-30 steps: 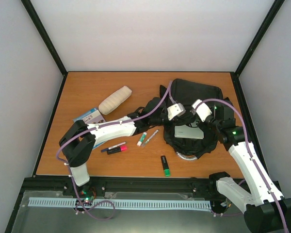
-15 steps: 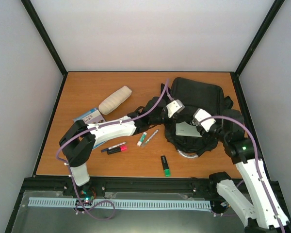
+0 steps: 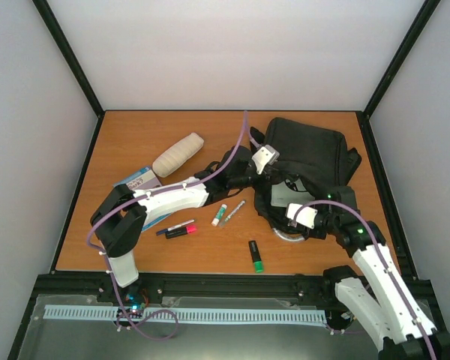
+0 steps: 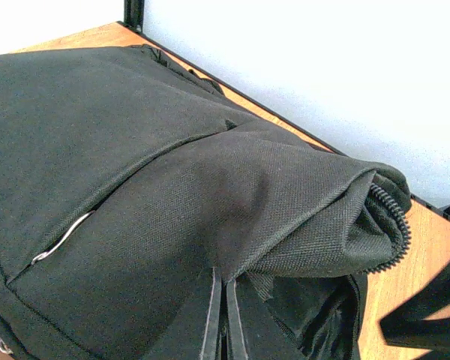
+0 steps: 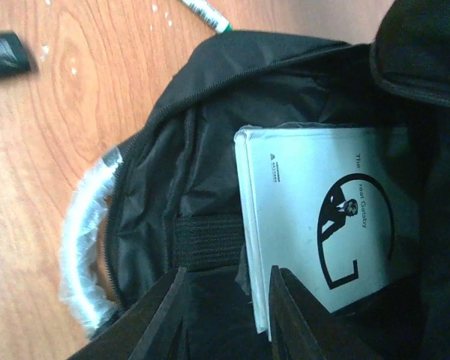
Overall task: Pack the student bag
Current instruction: Place the book in the student bag.
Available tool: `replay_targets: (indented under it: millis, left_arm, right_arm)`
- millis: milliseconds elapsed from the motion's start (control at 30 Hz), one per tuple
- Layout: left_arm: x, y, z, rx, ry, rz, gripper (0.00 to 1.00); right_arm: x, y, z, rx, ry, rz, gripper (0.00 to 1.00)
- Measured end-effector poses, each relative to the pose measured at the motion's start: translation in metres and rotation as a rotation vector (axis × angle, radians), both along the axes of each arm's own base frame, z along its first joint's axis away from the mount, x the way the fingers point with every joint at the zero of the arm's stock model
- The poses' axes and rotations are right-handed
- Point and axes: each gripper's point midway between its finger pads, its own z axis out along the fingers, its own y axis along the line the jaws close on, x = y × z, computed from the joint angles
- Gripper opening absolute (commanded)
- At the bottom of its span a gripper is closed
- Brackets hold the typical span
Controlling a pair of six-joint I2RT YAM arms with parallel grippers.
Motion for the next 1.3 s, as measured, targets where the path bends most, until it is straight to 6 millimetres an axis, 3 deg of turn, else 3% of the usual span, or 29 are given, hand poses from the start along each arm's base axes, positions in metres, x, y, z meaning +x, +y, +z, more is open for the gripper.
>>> replay_targets:
  millis: [367, 600, 800, 967, 1100, 1300]
  left_arm:
    - [0.001, 0.001, 0.000, -0.018, 0.043, 0.018, 0.01]
    - [0.000, 0.002, -0.001, -0.015, 0.051, 0.020, 0.01]
    - [-0.001, 0.003, -0.002, -0.004, 0.057, 0.020, 0.01]
    - [0.000, 0.005, -0.003, 0.023, 0.056, 0.020, 0.01]
    - [0.005, 0.012, -0.001, 0.031, 0.048, 0.034, 0.01]
    - [0.017, 0.020, 0.002, 0.032, 0.034, 0.075, 0.01]
  right_arm:
    - [0.043, 0.009, -0.057, -0.171, -0.026, 0.033, 0.43]
    - [0.070, 0.019, -0.063, -0.209, -0.100, 0.022, 0.44]
    - [0.085, 0.022, -0.089, -0.258, -0.062, 0.023, 0.47]
    - [0.102, 0.022, -0.103, -0.288, -0.070, 0.004, 0.35]
    - [0.135, 0.025, -0.095, -0.286, -0.134, -0.087, 0.21]
    - [0.174, 0.023, -0.089, -0.290, -0.208, -0.217, 0.19]
